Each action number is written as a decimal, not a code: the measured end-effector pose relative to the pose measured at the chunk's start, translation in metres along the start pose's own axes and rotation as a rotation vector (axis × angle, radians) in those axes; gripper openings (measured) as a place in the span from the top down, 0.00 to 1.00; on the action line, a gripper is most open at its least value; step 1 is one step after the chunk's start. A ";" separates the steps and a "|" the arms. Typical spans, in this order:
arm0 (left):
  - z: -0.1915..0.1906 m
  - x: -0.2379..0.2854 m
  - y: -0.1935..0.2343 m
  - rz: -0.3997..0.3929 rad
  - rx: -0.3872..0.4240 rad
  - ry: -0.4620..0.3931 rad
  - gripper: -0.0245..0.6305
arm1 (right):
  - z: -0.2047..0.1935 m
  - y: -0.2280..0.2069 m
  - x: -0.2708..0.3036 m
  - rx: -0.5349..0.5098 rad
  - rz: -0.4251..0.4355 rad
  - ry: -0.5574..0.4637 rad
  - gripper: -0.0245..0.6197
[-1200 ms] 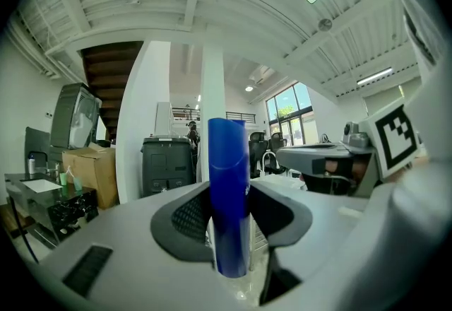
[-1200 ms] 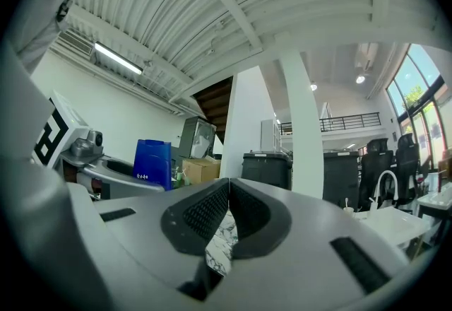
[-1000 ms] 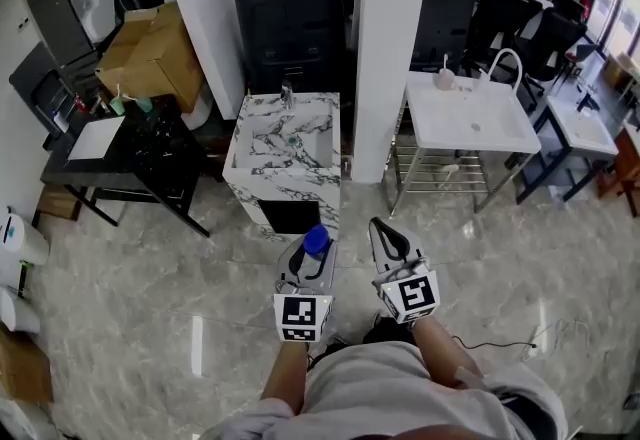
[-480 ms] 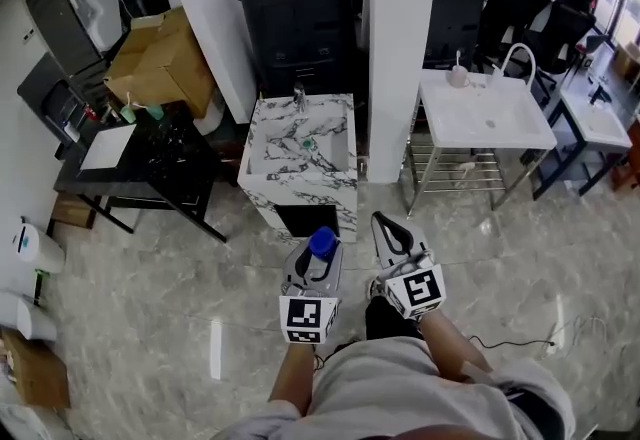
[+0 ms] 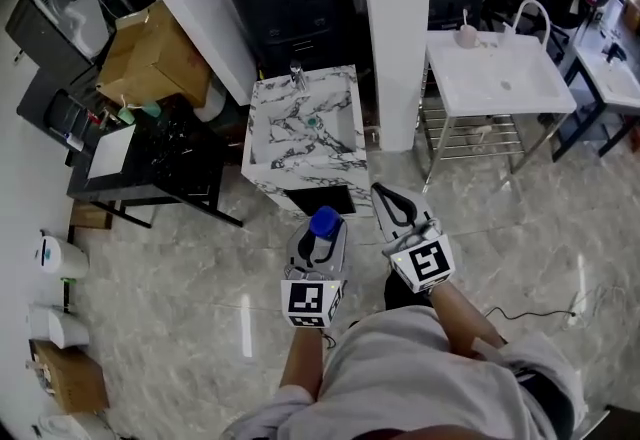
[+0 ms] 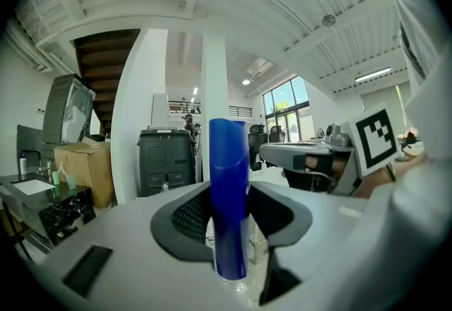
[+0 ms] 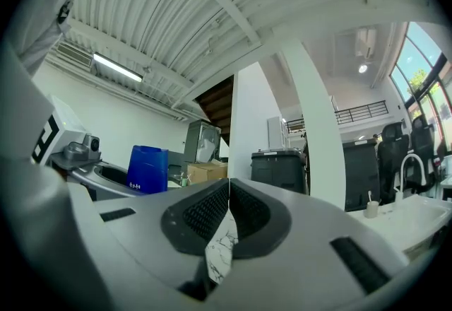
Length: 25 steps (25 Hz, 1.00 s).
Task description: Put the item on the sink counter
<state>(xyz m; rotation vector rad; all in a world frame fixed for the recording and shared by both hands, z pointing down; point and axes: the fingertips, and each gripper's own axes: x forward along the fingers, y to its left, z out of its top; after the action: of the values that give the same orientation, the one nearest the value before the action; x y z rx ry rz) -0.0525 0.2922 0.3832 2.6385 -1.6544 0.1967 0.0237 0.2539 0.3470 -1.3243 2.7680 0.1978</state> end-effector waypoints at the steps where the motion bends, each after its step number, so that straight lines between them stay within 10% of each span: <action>1: 0.001 0.008 0.002 -0.004 0.001 0.006 0.71 | -0.002 -0.007 0.005 0.008 -0.003 0.001 0.95; 25: 0.003 0.176 0.060 0.045 -0.065 0.079 0.71 | -0.055 -0.138 0.126 0.090 0.145 0.049 0.95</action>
<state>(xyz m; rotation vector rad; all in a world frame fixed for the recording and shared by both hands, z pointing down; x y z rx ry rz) -0.0307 0.1084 0.3979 2.5149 -1.6671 0.2409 0.0519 0.0629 0.3750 -1.1244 2.8775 0.0476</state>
